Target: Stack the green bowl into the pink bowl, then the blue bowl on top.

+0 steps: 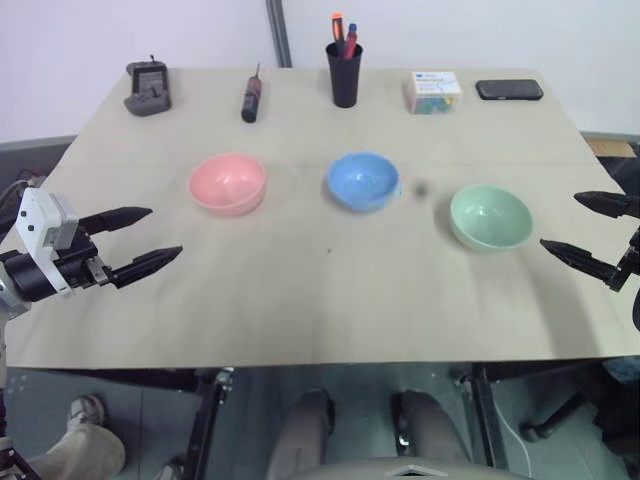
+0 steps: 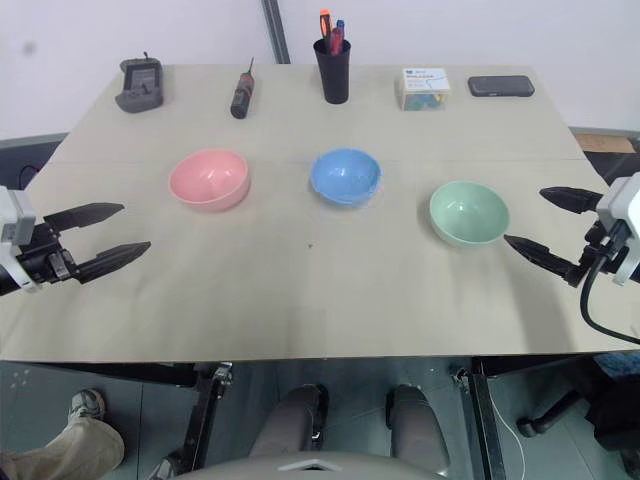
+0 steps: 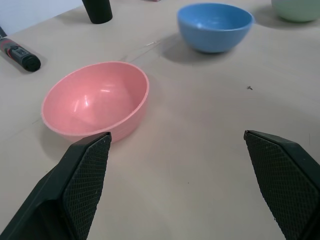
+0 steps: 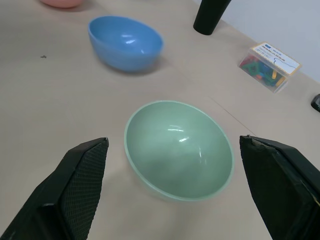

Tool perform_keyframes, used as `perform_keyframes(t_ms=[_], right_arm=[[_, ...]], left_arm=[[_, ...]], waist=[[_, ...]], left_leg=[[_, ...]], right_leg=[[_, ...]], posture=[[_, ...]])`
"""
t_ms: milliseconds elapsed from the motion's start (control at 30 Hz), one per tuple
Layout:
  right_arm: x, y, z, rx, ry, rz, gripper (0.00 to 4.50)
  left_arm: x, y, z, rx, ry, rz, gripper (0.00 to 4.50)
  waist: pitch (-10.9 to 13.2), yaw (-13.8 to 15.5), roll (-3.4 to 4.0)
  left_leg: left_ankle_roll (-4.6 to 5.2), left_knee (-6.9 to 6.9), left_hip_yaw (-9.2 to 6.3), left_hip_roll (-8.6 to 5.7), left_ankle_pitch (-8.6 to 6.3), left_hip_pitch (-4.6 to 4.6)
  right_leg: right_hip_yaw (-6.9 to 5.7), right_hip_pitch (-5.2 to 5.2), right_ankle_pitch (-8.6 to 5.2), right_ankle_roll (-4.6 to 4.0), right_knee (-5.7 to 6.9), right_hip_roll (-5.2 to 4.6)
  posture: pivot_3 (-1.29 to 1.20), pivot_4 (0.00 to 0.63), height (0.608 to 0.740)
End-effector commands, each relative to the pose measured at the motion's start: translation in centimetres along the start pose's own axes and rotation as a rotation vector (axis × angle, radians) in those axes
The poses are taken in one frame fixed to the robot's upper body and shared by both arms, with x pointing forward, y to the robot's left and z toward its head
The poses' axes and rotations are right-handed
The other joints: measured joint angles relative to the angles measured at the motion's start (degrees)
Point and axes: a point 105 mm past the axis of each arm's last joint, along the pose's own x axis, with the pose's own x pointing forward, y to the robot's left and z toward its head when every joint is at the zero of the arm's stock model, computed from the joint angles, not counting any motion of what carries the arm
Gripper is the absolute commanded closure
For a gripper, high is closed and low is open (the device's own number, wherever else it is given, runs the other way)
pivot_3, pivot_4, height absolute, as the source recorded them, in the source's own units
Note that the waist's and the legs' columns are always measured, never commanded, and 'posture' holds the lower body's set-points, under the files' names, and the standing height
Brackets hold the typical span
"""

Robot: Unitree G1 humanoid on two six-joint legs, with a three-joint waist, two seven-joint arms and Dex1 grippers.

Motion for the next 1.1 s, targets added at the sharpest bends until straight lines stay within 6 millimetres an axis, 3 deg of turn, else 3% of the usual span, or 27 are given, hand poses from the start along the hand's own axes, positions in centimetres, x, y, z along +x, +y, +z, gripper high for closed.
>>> perform_keyframes(t_ms=[33,467,600,700,800,933,1100], right_arm=[[-0.6,-0.1,1.4,-0.044,-0.018,-0.007,0.09],[1.3,0.9,1.3,-0.044,-0.029,0.018,0.09],[3.8,3.4,2.9,-0.052,-0.154,0.122,0.09],[5.3,5.5,4.4,-0.068,-0.238,0.218,0.09],[7.0,7.2,5.9,-0.081,-0.318,0.293,0.09],[9.1,8.9,7.4,-0.098,-0.391,0.355,0.09],[10.3,10.1,8.0,-0.098,-0.423,0.393,0.09]], left_arm=[[-0.8,0.7,1.2,0.026,-0.013,0.023,0.0],[0.9,0.7,1.9,0.026,-0.067,0.038,0.0],[4.0,1.6,1.6,0.22,0.079,0.21,0.0],[6.3,0.5,1.7,0.312,0.219,0.143,0.0],[8.1,1.0,1.3,0.445,0.4,0.141,0.0],[10.2,1.7,1.3,0.518,0.488,0.147,0.0],[12.9,1.4,0.9,0.585,0.554,0.084,0.0]], waist=[[0.0,0.0,0.0],[0.0,-0.1,-0.01],[0.0,0.0,-0.02],[0.0,0.1,-0.08],[0.0,0.0,-0.11],[0.1,-0.2,-0.13],[0.1,0.0,-0.15]], left_leg=[[0.0,0.0,0.0,0.0,0.0,0.0],[0.0,0.01,0.0,0.0,0.0,0.01],[0.0,0.03,-0.02,0.0,0.0,0.03],[0.0,0.09,-0.04,-0.04,0.0,-0.02],[0.0,0.14,-0.06,-0.08,0.0,-0.06],[0.0,0.12,-0.05,-0.07,0.0,-0.05],[-0.01,0.12,-0.06,-0.07,0.01,-0.15]], right_leg=[[0.0,0.0,0.0,0.0,0.0,0.0],[0.0,0.0,0.0,0.0,0.02,0.01],[0.0,0.01,0.01,0.01,0.05,0.01],[0.0,0.02,0.01,0.02,0.08,0.02],[-0.01,0.01,0.02,0.03,0.08,0.02],[-0.01,-0.03,0.02,0.03,0.15,0.09],[0.0,-0.15,0.01,0.02,0.19,0.1]], posture=[[0.0,0.15,0.74],[0.0,0.15,0.74],[0.0,0.15,0.74],[0.0,0.15,0.74],[0.0,0.15,0.74],[0.0,0.15,0.74],[0.0,0.15,0.74]])
